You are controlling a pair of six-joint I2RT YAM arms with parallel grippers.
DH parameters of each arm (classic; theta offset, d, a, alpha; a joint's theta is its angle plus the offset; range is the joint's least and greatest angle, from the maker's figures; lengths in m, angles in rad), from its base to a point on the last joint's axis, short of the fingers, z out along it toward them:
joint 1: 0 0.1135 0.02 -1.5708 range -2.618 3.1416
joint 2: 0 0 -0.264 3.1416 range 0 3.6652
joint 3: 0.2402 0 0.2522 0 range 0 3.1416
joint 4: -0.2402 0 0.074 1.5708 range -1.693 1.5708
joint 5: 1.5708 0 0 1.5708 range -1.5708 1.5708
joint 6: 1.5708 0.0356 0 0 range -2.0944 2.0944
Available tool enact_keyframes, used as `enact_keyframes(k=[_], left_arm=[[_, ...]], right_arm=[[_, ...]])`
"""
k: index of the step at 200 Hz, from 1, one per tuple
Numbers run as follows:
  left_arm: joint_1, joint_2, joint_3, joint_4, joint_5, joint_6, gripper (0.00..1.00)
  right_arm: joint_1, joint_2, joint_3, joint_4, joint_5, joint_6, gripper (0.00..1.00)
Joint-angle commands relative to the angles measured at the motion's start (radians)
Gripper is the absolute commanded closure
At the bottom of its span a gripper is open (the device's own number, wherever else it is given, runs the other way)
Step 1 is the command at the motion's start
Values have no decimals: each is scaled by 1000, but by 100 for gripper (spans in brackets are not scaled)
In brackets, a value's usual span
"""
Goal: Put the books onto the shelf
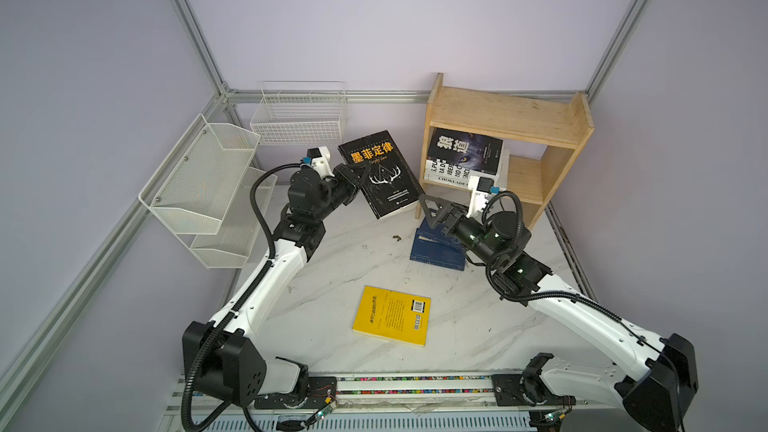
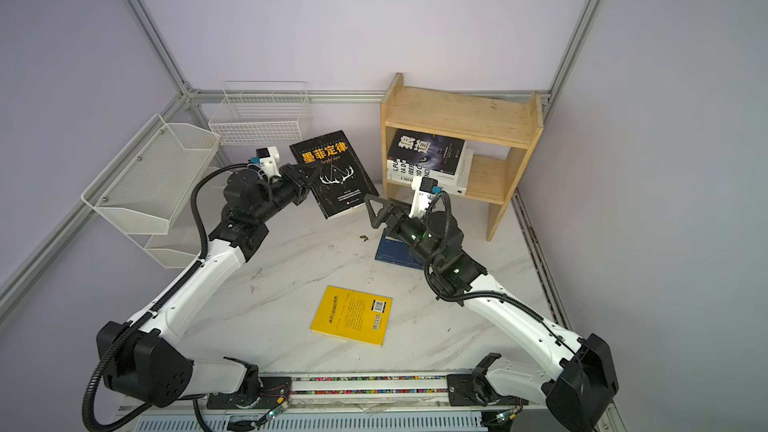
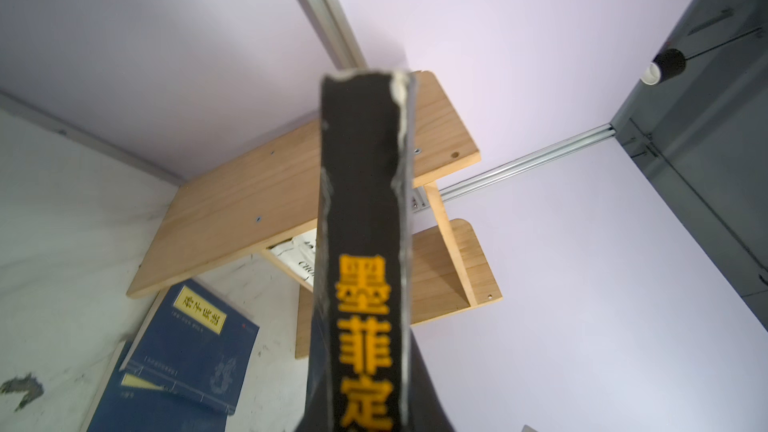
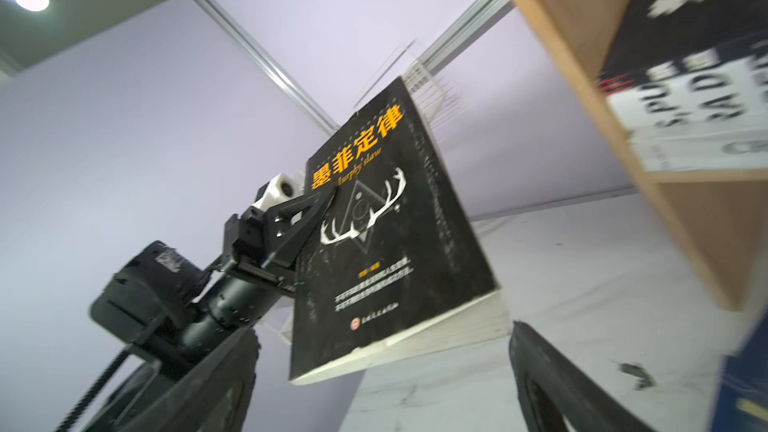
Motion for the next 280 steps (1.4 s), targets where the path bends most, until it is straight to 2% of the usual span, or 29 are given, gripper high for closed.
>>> enact_keyframes(k=[1, 10, 53, 98, 115, 132, 157, 183, 209, 222, 234, 250, 263, 280], left_arm=[[-4, -34, 121, 187, -48, 51, 100], [-10, -36, 128, 200, -50, 58, 100], [-53, -28, 152, 219, -73, 87, 100], [-86, -10, 168, 258, -68, 81, 100], [-97, -6, 166, 281, -71, 76, 100], [-112, -3, 163, 293, -73, 71, 99], [-132, -3, 145, 311, -83, 71, 98], [-148, 0, 120, 323, -111, 73, 98], [-165, 16, 115, 336, -127, 74, 97], [-172, 26, 123, 340, -121, 74, 89], [-174, 35, 128, 340, -112, 76, 80], [-171, 28, 123, 313, -120, 88, 57], [-157, 26, 138, 241, -126, 103, 28], [-108, 39, 166, 185, -64, 84, 20]], right_arm=[[-3, 90, -40, 312, -222, 245, 5], [-3, 126, -44, 385, -245, 283, 3], [-3, 207, -29, 517, -250, 354, 3], [3, 276, -35, 681, -226, 447, 5], [7, 310, -28, 723, -214, 474, 14], [9, 334, -11, 726, -201, 489, 33], [10, 332, -20, 732, -116, 488, 51], [10, 310, -74, 811, -4, 495, 62], [10, 319, -43, 811, -20, 481, 73], [9, 324, -27, 805, -34, 474, 80], [1, 320, -20, 792, -48, 472, 83], [-22, 300, -16, 756, -91, 463, 86], [-53, 270, -17, 713, -145, 450, 86], [-116, 223, -10, 631, -255, 436, 86]])
